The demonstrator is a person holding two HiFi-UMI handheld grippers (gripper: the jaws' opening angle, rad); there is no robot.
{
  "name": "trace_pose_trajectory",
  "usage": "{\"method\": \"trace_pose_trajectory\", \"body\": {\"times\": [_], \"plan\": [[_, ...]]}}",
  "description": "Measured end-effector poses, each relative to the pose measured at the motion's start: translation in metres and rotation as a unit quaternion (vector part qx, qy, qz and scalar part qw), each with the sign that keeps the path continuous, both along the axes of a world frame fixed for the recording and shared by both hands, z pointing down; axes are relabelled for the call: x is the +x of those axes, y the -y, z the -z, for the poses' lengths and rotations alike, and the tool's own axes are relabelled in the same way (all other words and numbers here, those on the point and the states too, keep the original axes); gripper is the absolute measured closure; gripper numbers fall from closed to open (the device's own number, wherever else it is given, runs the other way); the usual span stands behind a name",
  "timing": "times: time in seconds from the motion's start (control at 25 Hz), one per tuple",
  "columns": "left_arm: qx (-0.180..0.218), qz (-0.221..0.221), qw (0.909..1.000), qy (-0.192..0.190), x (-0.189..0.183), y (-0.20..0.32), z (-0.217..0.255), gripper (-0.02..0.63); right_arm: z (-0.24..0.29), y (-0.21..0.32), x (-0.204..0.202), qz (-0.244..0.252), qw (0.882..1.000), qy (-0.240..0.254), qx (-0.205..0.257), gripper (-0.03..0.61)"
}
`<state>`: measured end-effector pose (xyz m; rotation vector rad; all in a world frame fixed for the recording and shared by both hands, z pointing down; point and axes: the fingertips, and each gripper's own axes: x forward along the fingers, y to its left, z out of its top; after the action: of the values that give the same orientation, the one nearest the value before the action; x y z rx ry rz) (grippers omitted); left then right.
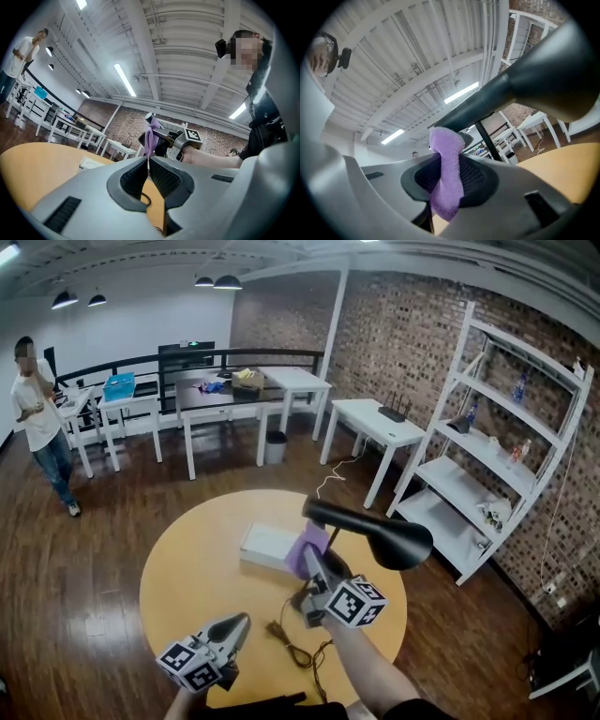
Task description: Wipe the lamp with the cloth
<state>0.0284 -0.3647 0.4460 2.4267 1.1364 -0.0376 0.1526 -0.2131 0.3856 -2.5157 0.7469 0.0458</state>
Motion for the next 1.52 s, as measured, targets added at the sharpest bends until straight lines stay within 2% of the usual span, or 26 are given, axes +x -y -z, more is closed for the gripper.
{"method": "trace_pose_trajectory", "body": {"times": [0.12,0.24,0.36,0.44,0.52,0.72,0.8,0.92,1.08,1.16,1.4,1.52], "plan": [[0.000,-0.001,1.0000,0.006,-0.001,-0.004,-0.004,0.607,0.002,0.013,-0.007,0.029,1.000,-0.002,0.005,0.480],[0.000,0.000,1.0000,0.005,0.000,-0.004,-0.004,0.606,0.024,0.041,-0.014,0.064,0.997,-0.034,-0.003,0.480],[0.000,0.004,1.0000,-0.001,0.000,-0.001,0.002,0.607,0.036,0.046,-0.005,0.060,0.997,-0.037,0.026,0.480],[0.000,0.009,1.0000,-0.004,-0.002,0.003,0.005,0.606,0.036,0.039,0.003,0.052,0.997,-0.024,0.057,0.480],[0.001,0.013,0.9999,-0.005,-0.003,0.006,0.007,0.607,0.030,0.033,0.007,0.046,0.997,-0.010,0.065,0.480],[0.002,0.018,0.9998,-0.001,-0.004,0.014,0.002,0.607,-0.006,0.019,0.017,0.018,1.000,0.016,0.011,0.480],[0.004,0.018,0.9998,0.001,-0.004,0.013,0.000,0.607,-0.014,0.010,0.017,0.007,1.000,0.023,0.010,0.480],[0.005,0.018,0.9998,0.004,-0.001,0.011,-0.002,0.607,-0.015,0.011,0.008,0.018,1.000,0.016,0.002,0.480],[0.003,0.020,0.9998,0.006,0.004,0.009,-0.004,0.607,-0.017,0.034,-0.008,0.049,0.994,-0.019,-0.101,0.480],[0.002,0.023,0.9997,0.008,0.004,0.010,-0.005,0.606,-0.021,0.040,-0.011,0.053,0.990,-0.025,-0.130,0.480],[0.001,0.030,0.9995,0.009,0.001,0.015,-0.007,0.606,-0.030,0.023,-0.019,0.041,0.990,-0.017,-0.132,0.480],[0.004,0.034,0.9994,0.006,0.000,0.017,-0.006,0.606,-0.034,-0.006,-0.028,0.004,0.988,-0.015,-0.153,0.480]]}}
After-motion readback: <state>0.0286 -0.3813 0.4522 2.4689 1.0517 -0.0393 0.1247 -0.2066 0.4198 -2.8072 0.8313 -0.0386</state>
